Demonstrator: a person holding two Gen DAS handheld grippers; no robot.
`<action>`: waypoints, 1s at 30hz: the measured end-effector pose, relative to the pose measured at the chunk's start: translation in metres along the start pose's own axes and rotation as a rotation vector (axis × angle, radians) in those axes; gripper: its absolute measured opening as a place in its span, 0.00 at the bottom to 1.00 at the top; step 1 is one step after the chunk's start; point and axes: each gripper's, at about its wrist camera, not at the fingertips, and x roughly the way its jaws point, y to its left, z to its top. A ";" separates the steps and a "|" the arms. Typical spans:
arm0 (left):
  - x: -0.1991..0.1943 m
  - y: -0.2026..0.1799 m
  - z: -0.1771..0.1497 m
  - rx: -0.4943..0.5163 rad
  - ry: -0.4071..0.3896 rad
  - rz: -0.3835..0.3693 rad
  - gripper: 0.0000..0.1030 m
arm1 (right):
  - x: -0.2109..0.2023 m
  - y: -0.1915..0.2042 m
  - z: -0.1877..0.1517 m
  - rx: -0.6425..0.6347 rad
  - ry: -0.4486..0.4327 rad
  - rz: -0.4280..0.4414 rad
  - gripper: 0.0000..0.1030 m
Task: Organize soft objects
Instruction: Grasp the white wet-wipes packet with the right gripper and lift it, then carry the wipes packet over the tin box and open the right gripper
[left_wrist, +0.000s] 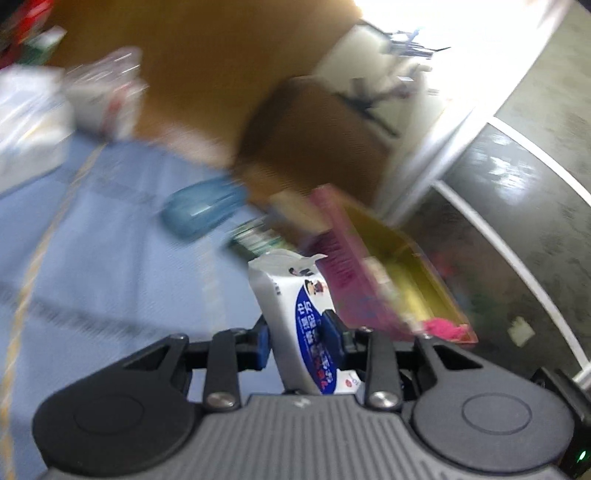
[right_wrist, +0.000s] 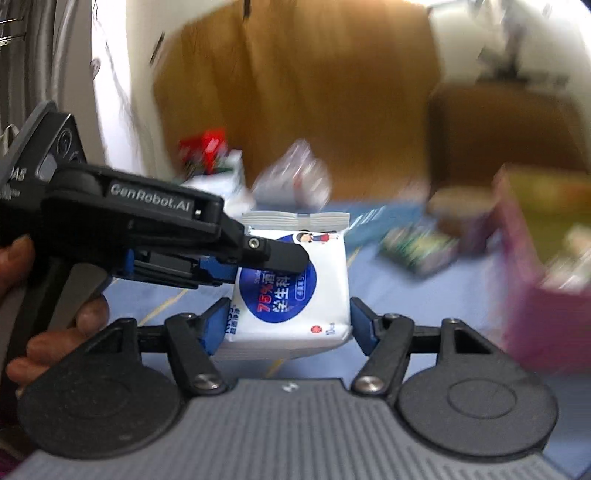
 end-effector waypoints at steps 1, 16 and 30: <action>0.008 -0.014 0.007 0.032 -0.001 -0.027 0.28 | -0.007 -0.005 0.003 -0.013 -0.037 -0.037 0.68; 0.176 -0.122 0.037 0.246 0.144 -0.075 0.34 | -0.021 -0.130 0.018 0.108 -0.095 -0.422 0.68; 0.136 -0.107 0.033 0.305 0.049 -0.032 0.46 | -0.026 -0.112 0.001 0.093 -0.162 -0.486 0.77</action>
